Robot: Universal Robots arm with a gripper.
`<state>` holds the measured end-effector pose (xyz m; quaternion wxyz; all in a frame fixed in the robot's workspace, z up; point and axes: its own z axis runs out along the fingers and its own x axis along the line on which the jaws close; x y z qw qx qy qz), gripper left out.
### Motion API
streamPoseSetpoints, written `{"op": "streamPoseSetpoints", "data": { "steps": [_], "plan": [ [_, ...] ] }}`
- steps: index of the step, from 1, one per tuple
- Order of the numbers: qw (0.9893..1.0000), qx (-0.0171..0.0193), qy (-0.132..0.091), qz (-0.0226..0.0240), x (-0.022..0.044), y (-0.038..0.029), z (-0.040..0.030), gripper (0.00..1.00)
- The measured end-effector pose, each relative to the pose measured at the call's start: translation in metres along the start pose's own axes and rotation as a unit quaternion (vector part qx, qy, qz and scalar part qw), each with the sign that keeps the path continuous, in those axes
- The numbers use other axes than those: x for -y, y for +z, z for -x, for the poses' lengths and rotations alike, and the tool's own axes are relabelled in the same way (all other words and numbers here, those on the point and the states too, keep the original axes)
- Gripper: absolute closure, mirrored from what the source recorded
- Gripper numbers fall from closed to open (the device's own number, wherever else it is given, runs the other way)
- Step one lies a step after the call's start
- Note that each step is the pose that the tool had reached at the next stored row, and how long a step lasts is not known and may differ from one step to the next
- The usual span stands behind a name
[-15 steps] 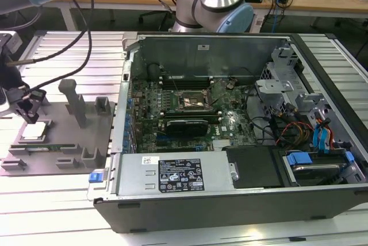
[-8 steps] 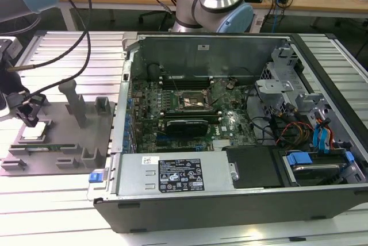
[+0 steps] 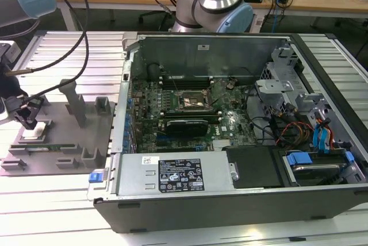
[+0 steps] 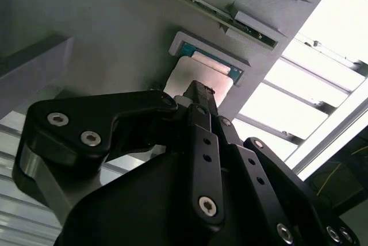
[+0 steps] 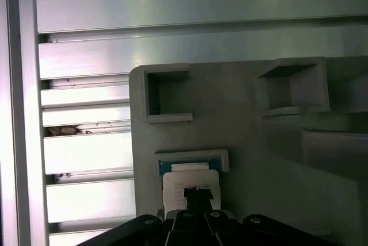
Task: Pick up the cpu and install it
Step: 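Pick up the cpu and move it towards the insertion slot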
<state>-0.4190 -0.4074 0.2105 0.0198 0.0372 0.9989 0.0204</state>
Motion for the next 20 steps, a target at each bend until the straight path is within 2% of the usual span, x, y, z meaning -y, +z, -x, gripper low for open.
{"op": "streamPoseSetpoints", "data": {
  "steps": [5, 9, 10, 12, 13, 14, 20],
  "plan": [
    [1.0, 0.0, 0.0, 0.0, 0.0, 0.0002, 0.0, 0.89],
    [1.0, 0.0001, 0.0, 0.0, 0.0, 0.0003, 0.0, 0.64],
    [1.0, 0.0001, 0.0, 0.0001, 0.0, 0.0003, 0.0, 0.64],
    [1.0, 0.0001, 0.0, 0.0, 0.0, 0.0003, 0.0, 0.52],
    [1.0, 0.0001, 0.0, 0.0, 0.0, 0.0003, 0.0, 0.52],
    [1.0, 0.0001, 0.0, 0.0, 0.0, 0.0004, 0.0, 0.46],
    [1.0, 0.0, 0.0, 0.0, 0.0, 0.0005, 0.0, 0.45]
  ]
}}
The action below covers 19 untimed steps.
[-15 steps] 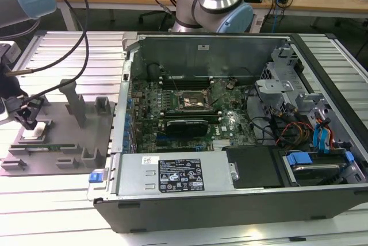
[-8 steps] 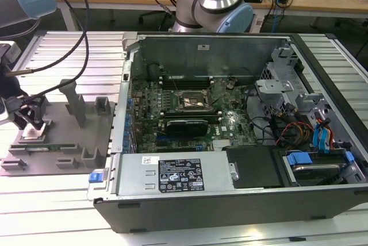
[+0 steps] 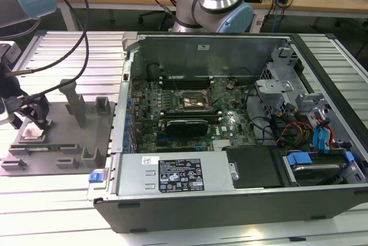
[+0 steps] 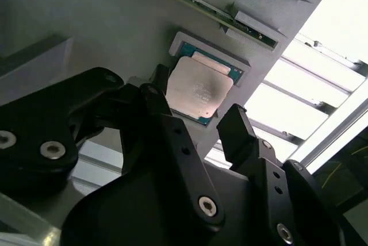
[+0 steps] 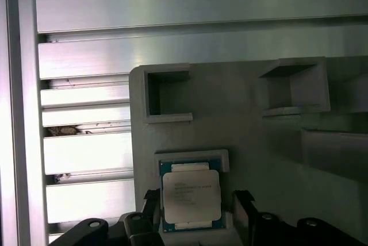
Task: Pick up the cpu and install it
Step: 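Pick up the cpu and move it towards the insertion slot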
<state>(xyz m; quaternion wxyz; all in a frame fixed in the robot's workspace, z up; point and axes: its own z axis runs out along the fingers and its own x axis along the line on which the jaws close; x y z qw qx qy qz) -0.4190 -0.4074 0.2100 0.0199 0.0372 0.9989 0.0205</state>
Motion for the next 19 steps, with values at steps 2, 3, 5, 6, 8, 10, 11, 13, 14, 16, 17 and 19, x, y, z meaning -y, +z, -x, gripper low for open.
{"op": "streamPoseSetpoints", "data": {
  "steps": [2, 3, 5, 6, 8, 10, 11, 13, 14, 16, 17, 19],
  "plan": [
    [1.0, 0.0003, 0.0, 0.0002, 0.0, 0.0019, 0.0, 0.38],
    [1.0, 0.0002, 0.0, -0.0002, 0.0002, 0.0038, -0.0001, 0.38],
    [1.0, 0.0002, -0.001, -0.0014, 0.0002, 0.006, -0.0002, 0.38],
    [1.0, 0.0002, -0.003, -0.0024, 0.0003, 0.0071, -0.0002, 0.38],
    [1.0, 0.0002, -0.005, -0.0039, 0.0004, 0.0095, -0.0004, 0.38],
    [1.0, 0.0002, -0.006, -0.0046, 0.0006, 0.012, -0.001, 0.38],
    [1.0, 0.0002, -0.007, -0.0052, 0.0007, 0.0141, -0.0017, 0.38],
    [1.0, 0.0003, -0.008, -0.0057, 0.0008, 0.0162, -0.002, 0.38],
    [0.9999, 0.0003, -0.008, -0.006, 0.0009, 0.0178, -0.0023, 0.38],
    [0.9999, 0.0003, -0.01, -0.0061, 0.0007, 0.0189, -0.0024, 0.38],
    [0.9999, 0.0001, -0.013, -0.0062, 0.0007, 0.0191, -0.0024, 0.38],
    [0.9998, 0.0, -0.018, -0.0061, 0.0006, 0.0194, -0.0024, 0.38]
  ]
}}
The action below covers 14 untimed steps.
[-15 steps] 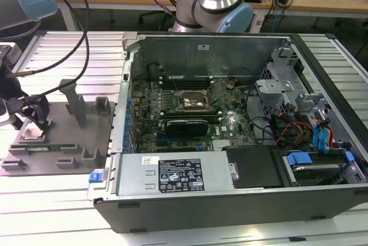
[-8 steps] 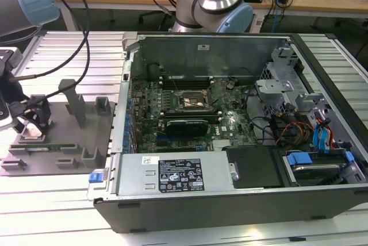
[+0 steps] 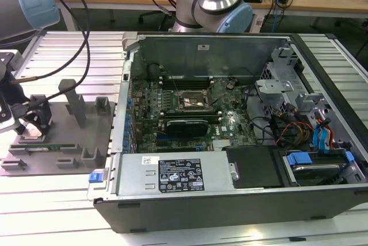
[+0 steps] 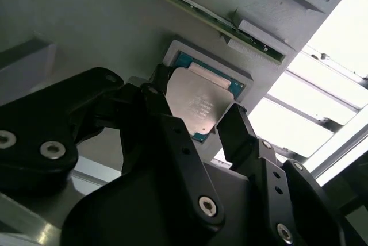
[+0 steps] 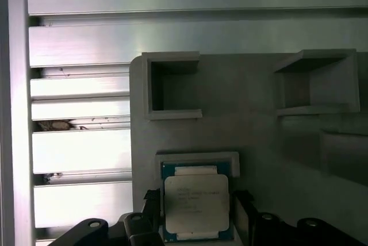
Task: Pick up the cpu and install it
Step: 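Pick up the cpu and move it towards the insertion slot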
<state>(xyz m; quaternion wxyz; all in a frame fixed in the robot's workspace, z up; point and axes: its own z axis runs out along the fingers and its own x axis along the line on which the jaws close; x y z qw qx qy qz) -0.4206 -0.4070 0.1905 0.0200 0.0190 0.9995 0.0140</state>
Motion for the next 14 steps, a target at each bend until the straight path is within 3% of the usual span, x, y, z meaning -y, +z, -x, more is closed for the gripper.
{"op": "streamPoseSetpoints", "data": {
  "steps": [14],
  "plan": [
    [1.0, 0.0, -0.001, 0.0001, -0.0019, 0.0007, -0.0001, 0.38]
  ]
}}
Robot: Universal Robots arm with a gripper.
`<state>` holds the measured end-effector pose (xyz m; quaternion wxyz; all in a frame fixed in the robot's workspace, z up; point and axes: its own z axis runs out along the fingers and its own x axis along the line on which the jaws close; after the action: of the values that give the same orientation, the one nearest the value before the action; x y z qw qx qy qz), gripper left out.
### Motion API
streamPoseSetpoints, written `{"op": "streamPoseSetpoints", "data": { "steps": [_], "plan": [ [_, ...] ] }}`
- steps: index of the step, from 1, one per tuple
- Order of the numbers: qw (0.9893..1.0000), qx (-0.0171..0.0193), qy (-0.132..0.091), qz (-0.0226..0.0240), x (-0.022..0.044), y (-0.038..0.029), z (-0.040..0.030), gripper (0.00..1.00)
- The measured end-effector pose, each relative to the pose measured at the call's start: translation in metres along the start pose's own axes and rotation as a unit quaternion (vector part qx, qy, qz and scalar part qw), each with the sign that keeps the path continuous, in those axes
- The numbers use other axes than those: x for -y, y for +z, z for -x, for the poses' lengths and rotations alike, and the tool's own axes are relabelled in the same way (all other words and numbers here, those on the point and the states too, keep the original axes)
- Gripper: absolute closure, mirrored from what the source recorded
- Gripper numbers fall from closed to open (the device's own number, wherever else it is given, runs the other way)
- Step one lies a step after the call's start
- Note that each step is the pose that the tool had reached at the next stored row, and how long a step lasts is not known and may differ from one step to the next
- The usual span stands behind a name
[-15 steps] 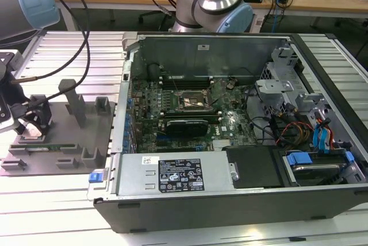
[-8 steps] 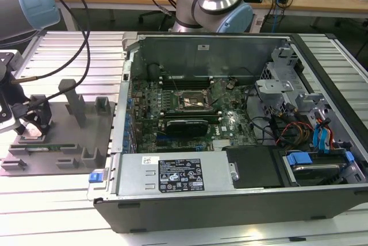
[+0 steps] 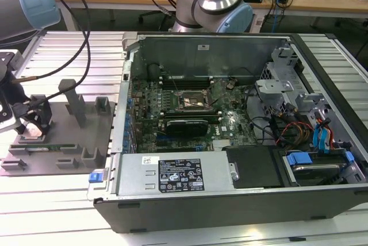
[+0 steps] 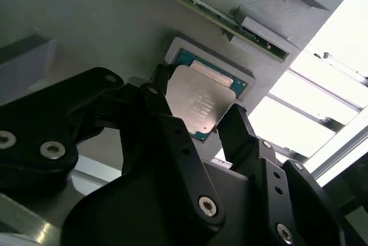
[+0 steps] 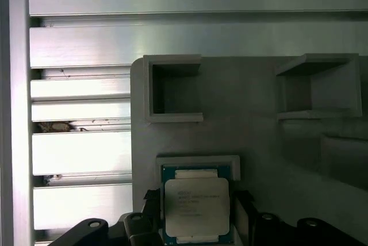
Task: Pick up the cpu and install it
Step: 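Pick up the cpu and move it towards the insertion slot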
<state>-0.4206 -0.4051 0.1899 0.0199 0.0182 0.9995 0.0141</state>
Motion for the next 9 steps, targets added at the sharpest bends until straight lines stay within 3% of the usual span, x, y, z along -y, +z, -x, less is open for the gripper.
{"op": "streamPoseSetpoints", "data": {
  "steps": [7, 8, 9],
  "plan": [
    [1.0, 0.0001, 0.0, -0.0006, -0.0001, 0.0011, 0.0, 0.38],
    [1.0, 0.0004, 0.0, -0.0045, -0.0001, 0.0012, -0.0001, 0.38],
    [1.0, 0.0003, 0.0, -0.0051, 0.0, 0.0011, -0.0001, 0.38]
  ]
}}
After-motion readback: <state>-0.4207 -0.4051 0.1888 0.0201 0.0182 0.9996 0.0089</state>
